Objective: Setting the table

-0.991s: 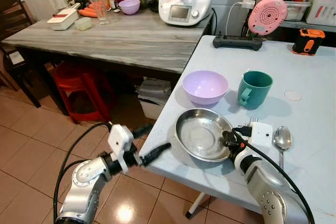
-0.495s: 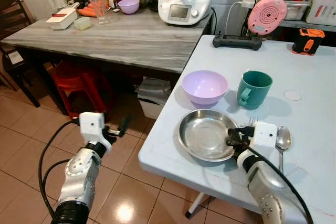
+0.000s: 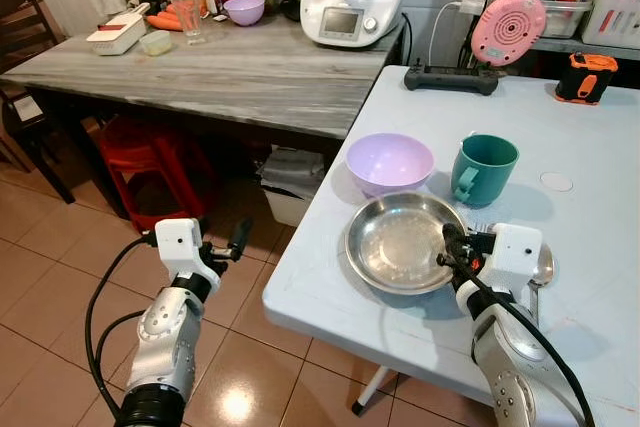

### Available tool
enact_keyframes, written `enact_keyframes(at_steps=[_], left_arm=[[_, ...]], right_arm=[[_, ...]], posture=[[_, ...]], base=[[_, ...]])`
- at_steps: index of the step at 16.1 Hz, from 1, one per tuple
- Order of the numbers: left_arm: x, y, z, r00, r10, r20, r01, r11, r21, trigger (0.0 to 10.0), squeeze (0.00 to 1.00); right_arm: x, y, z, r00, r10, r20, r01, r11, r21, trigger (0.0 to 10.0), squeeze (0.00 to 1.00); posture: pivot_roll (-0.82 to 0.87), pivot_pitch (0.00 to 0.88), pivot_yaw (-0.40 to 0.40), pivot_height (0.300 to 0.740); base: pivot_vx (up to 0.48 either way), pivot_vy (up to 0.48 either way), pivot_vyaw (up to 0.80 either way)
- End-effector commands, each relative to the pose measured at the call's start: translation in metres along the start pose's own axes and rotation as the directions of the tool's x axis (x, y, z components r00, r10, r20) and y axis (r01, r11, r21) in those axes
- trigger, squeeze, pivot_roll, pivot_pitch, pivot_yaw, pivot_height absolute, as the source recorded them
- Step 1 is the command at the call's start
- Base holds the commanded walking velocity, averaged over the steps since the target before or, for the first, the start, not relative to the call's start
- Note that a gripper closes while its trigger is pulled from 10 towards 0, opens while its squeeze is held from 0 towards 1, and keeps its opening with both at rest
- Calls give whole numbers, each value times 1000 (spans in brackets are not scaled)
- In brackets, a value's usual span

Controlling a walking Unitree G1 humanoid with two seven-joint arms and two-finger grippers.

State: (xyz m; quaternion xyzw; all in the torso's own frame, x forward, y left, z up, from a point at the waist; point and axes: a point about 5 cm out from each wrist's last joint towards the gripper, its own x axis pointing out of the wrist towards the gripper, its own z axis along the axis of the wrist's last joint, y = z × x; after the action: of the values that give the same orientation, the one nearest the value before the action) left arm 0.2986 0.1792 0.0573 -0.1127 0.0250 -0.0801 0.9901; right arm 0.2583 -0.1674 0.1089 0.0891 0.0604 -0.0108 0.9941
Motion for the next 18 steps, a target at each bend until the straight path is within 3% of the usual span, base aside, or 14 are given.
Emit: enact_keyframes(at_steps=[1, 5, 18], left_arm=[[4, 2, 6, 1000, -4, 14, 4, 1000, 15, 10000, 0], [4, 4, 5, 1000, -6, 15, 6, 1000, 21, 10000, 0], [8, 2, 4, 999, -29, 24, 28, 999, 26, 10000, 0]], right_arm=[[2, 3, 2, 1000, 18, 12, -18, 1000, 1, 10000, 0], [1, 3, 1, 1000, 25, 14, -25, 1000, 0, 10000, 0], [6, 8, 5, 997, 43, 56, -42, 999, -19, 10000, 0]], posture=[[-147, 0, 75, 740], [-149, 0, 75, 740], [-149, 0, 84, 740]], base=[[0, 330, -800], [0, 382, -639], [0, 478, 0]])
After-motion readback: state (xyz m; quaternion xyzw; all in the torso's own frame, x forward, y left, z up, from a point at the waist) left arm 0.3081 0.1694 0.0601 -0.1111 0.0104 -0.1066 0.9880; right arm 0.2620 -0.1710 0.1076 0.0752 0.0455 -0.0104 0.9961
